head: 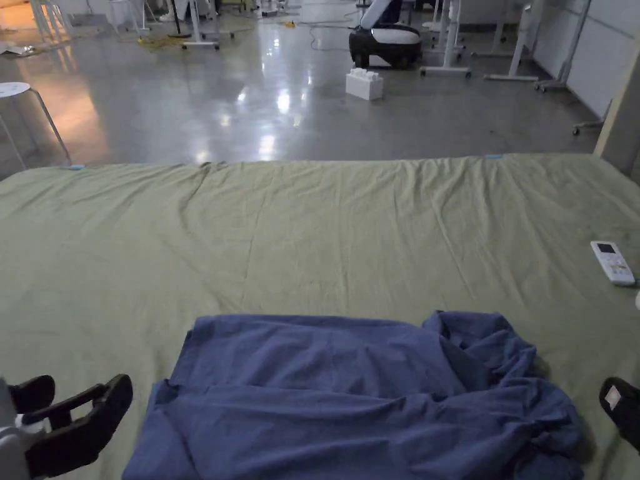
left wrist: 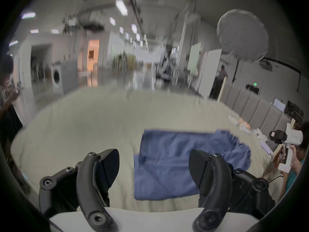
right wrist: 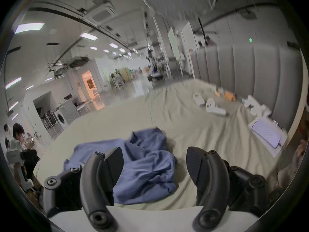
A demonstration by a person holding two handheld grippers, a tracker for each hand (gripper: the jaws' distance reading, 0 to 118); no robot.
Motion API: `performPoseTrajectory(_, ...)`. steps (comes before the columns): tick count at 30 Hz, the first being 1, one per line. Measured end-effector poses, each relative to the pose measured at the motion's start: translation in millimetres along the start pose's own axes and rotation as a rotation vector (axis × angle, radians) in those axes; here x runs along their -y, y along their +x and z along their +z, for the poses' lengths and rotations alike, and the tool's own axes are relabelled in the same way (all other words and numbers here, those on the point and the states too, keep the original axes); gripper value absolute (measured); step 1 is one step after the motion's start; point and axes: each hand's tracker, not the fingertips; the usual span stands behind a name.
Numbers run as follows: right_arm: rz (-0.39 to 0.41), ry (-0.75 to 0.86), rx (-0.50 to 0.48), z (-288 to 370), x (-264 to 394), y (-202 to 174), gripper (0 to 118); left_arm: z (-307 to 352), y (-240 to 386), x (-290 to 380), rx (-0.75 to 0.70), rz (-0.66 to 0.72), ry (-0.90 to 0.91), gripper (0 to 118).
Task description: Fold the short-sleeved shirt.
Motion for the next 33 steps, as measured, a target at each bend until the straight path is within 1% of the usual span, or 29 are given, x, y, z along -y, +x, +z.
performPoseTrajectory(1,0.023,0.048,-0.014,17.4,-1.9,-11.1,81,19.0,5.9,-8.9,-0.009,-0.027,0.119,86)
performPoseTrajectory(2,0.048,0.069,-0.027,35.6,-4.5,-24.2,81,41.7,20.2,-12.5,-0.049,-0.041,0.16,86)
performPoseTrajectory(4,0.085,0.124,-0.036,55.7,-3.2,-42.8,81,64.8,36.4,-14.7,-0.1,-0.074,0.22,86)
performPoseTrajectory(6,0.126,0.166,-0.063,77.3,-2.4,-61.4,81,91.7,57.0,-11.3,-0.091,-0.111,0.256,85)
performPoseTrajectory(7,0.122,0.168,-0.073,81.1,-0.5,-62.5,78,99.3,62.9,-11.1,-0.093,-0.125,0.273,82)
performPoseTrajectory(8,0.135,0.191,-0.103,88.0,0.3,-65.7,65,102.0,62.4,-4.0,-0.098,-0.165,0.288,78)
performPoseTrajectory(9,0.153,0.217,-0.13,94.2,-0.6,-70.3,43,107.9,68.9,-2.2,-0.128,-0.205,0.3,71)
performPoseTrajectory(10,0.143,0.208,-0.113,98.6,0.6,-75.5,12,111.1,79.6,-0.7,-0.186,-0.247,0.308,54)
performPoseTrajectory(11,0.151,0.222,-0.094,101.7,2.6,-78.8,7,113.5,86.1,0.1,-0.179,-0.247,0.303,34)
performPoseTrajectory(12,0.17,0.248,-0.077,104.7,2.6,-81.2,7,116.3,91.9,1.2,-0.143,-0.268,0.296,6)
performPoseTrajectory(13,0.229,0.275,-0.102,107.1,-1.4,-83.6,5,120.1,95.6,0.9,-0.122,-0.296,0.303,0)
performPoseTrajectory(14,0.16,0.166,-0.125,103.7,4.1,-84.0,2,123.2,99.4,2.6,-0.109,-0.275,0.315,0)
performPoseTrajectory(15,0.233,0.264,-0.091,109.1,-0.3,-91.3,1,124.0,102.2,2.2,-0.095,-0.266,0.311,0)
performPoseTrajectory(16,0.264,0.274,-0.101,110.9,-0.4,-94.3,1,125.7,103.6,1.5,-0.083,-0.26,0.296,0)
performPoseTrajectory(17,0.255,0.25,-0.108,110.7,0.4,-94.2,0,125.5,105.0,1.4,-0.085,-0.268,0.293,0)
performPoseTrajectory(18,0.227,0.18,-0.115,109.4,4.4,-93.8,0,126.0,106.3,3.4,-0.082,-0.274,0.301,0)
performPoseTrajectory(19,0.257,0.214,-0.112,111.4,5.3,-98.5,0,127.5,106.7,1.4,-0.072,-0.278,0.301,0)
performPoseTrajectory(20,0.313,0.245,-0.117,112.6,3.9,-101.3,0,128.7,107.5,0.5,-0.064,-0.279,0.3,0)
performPoseTrajectory(22,0.273,0.19,-0.112,110.4,7.7,-100.7,0,128.3,107.6,0.4,-0.049,-0.292,0.307,0)
performPoseTrajectory(23,0.299,0.217,-0.116,112.4,6.0,-104.4,0,125.2,106.7,-0.7,-0.045,-0.288,0.297,0)
performPoseTrajectory(24,0.308,0.222,-0.121,111.6,5.2,-105.2,0,122.1,106.2,0.2,-0.047,-0.284,0.288,0)
performPoseTrajectory(25,0.275,0.182,-0.124,108.5,8.3,-104.7,0,123.3,106.1,-0.1,-0.049,-0.285,0.29,0)
performPoseTrajectory(28,0.289,0.204,-0.129,107.6,5.6,-105.9,0,115.9,102.7,0.7,-0.032,-0.278,0.264,0)
performPoseTrajectory(29,0.261,0.182,-0.135,104.5,7.1,-104.6,0,112.3,100.4,2.1,-0.027,-0.271,0.254,0)
performPoseTrajectory(31,0.269,0.188,-0.135,100.5,7.3,-104.3,0,98.9,87.6,3.3,0.0,-0.218,0.208,0)
performPoseTrajectory(33,0.259,0.167,-0.145,96.1,8.5,-101.7,0,75.1,71.6,6.2,0.022,-0.137,0.124,0)
